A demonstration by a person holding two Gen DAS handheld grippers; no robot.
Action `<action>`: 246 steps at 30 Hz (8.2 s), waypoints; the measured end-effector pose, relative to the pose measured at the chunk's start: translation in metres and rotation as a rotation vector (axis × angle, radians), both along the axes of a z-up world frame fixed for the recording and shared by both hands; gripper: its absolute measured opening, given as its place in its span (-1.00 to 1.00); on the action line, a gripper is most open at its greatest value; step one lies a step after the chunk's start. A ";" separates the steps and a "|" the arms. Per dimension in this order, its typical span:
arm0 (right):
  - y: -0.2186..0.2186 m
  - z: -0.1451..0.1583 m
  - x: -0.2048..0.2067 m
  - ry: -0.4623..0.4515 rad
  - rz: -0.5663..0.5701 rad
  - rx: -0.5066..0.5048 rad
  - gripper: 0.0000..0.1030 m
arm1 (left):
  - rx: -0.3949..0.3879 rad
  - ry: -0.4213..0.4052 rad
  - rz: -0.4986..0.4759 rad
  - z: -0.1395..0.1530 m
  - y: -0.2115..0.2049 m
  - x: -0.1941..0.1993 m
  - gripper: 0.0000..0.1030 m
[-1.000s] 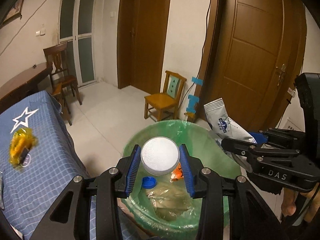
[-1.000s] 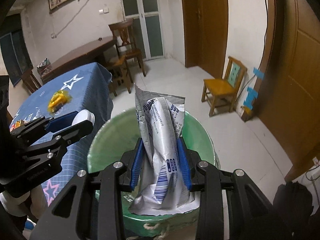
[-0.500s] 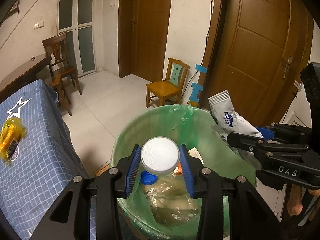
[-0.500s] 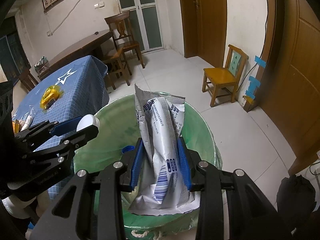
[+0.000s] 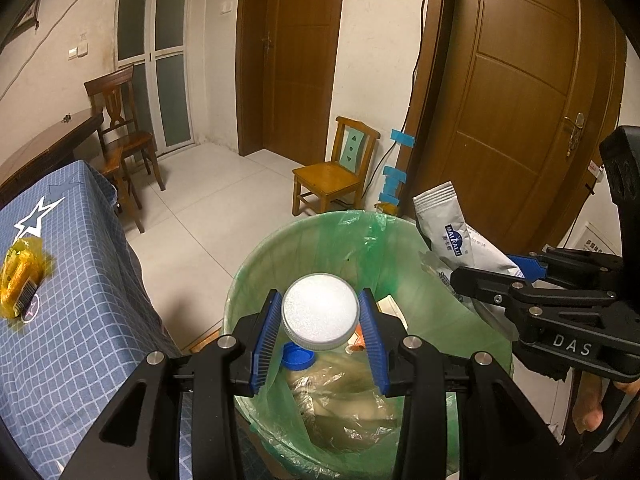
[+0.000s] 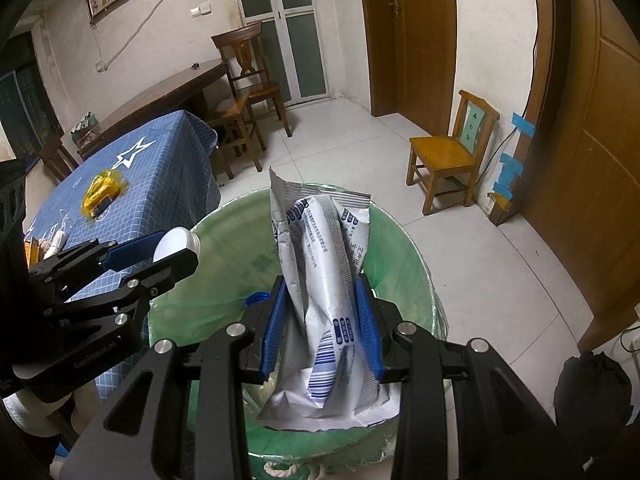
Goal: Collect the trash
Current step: 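Open both grippers to drop the lid and snack bag into the bin, then move both open grippers back toward the trash on the table, then grasp the yellow-red medicine box with the left gripper while the right grasps the green scrubber roll, then lift and carry the medicine box and scrubber roll with both grippers over the green bin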
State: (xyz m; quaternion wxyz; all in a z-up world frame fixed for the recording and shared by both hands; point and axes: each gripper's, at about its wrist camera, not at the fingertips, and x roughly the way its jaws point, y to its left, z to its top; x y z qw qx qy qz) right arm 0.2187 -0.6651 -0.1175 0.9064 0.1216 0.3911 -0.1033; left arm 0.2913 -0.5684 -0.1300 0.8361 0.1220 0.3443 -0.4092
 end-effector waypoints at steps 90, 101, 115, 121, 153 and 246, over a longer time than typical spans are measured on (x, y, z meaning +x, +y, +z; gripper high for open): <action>0.427 0.008 0.001 -0.075 1.127 -0.205 0.53 | -0.045 0.123 0.488 0.044 0.617 -0.048 0.43; 0.497 -0.009 0.050 -0.040 1.211 -0.028 0.46 | -0.137 0.258 0.458 0.012 0.647 -0.076 0.43; 0.537 -0.005 -0.020 -0.026 1.458 0.069 0.46 | -0.157 0.292 0.618 0.010 0.644 0.001 0.53; 0.494 0.019 -0.015 -0.083 1.393 -0.049 0.46 | -0.080 0.161 0.639 0.043 0.623 -0.020 0.67; 0.427 -0.013 0.002 0.075 1.155 -0.162 -0.50 | 0.012 0.259 0.553 0.009 0.579 0.014 0.73; 0.246 0.114 -0.034 -0.433 0.283 -0.221 -0.62 | -0.152 -0.311 0.512 0.135 0.346 -0.089 0.26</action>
